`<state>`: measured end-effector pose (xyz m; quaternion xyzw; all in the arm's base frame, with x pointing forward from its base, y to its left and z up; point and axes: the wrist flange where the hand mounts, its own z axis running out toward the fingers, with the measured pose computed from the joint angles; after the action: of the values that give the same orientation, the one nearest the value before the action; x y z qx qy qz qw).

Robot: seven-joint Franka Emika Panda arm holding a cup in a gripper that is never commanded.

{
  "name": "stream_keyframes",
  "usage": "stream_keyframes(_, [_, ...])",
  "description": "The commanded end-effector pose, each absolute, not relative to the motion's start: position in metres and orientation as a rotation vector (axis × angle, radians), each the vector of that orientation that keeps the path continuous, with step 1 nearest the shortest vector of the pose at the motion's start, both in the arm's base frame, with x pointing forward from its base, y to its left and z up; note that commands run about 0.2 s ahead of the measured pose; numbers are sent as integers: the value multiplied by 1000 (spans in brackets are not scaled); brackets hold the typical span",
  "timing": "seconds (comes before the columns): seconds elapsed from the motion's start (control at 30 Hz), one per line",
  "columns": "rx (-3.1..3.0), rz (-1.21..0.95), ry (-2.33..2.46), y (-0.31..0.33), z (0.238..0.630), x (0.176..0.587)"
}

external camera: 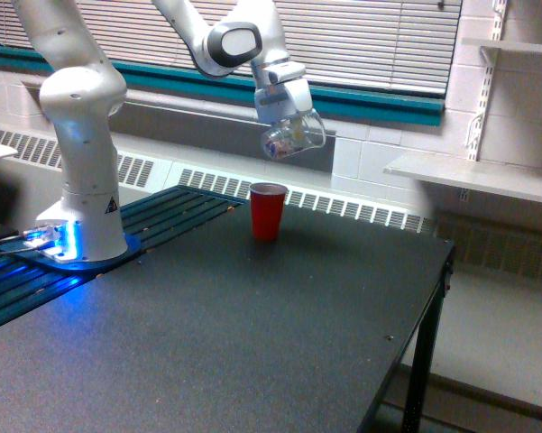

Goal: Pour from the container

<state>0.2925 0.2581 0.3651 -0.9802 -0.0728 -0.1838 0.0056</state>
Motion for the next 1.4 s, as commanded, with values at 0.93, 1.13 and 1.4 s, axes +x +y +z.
stream_keyframes(0.93, [-3166, -405, -185, 248, 328, 226])
stream_keyframes(1.13, [-3175, -380, -215, 252, 328, 223])
stream_keyframes(1.4, [-3203, -316, -255, 256, 317, 218])
